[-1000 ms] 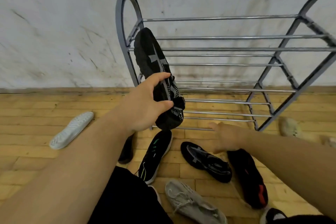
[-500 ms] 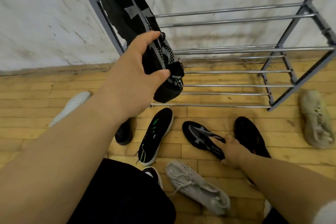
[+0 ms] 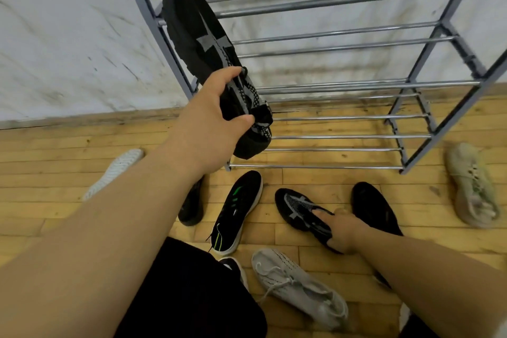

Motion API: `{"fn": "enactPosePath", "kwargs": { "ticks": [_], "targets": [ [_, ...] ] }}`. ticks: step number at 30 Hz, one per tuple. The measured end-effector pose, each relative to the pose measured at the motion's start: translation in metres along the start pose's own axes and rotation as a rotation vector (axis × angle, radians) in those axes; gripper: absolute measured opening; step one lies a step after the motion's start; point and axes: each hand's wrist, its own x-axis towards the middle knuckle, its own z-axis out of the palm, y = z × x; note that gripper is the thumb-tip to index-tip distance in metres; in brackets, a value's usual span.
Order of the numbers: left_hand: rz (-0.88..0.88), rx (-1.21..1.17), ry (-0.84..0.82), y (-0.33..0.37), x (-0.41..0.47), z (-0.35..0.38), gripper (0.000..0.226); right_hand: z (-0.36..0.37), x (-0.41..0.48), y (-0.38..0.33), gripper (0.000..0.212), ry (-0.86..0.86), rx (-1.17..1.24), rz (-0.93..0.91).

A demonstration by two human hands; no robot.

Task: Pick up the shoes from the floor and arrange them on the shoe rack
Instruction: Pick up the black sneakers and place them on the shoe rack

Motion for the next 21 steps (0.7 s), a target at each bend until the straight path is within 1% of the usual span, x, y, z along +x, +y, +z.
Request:
{"fn": "enactPosePath", "kwargs": {
  "ticks": [5,9,11,14,17,19,21],
  "targets": [
    [-0.006,-0.001,-0.017,0.005,-0.010,-0.002,0.072,-0.048,-0.050,-0.021,0.084,-0.013,0.127,-0.047],
    [0.003,-0.082,-0.017,0.018,-0.025,-0.008,0.072,-0.129,-0.119,-0.028,0.061,-0.034,0.141,-0.094],
    [0.023,-0.129,0.011,0.026,-0.033,-0.011,0.072,-0.174,-0.164,-0.035,0.059,-0.011,0.096,-0.115],
    [0.063,-0.185,0.066,0.039,-0.045,-0.016,0.071,-0.222,-0.230,-0.031,0.069,0.183,0.048,-0.163],
    [0.121,-0.214,0.152,0.049,-0.055,-0.024,0.070,-0.232,-0.290,-0.013,0.070,0.391,0.266,-0.253],
    [0.138,-0.238,0.175,0.052,-0.061,-0.029,0.070,-0.229,-0.319,-0.002,0.069,0.504,0.414,-0.314],
    [0.144,-0.271,0.169,0.053,-0.064,-0.032,0.070,-0.229,-0.335,0.003,0.069,0.622,0.459,-0.353]
  ]
}}
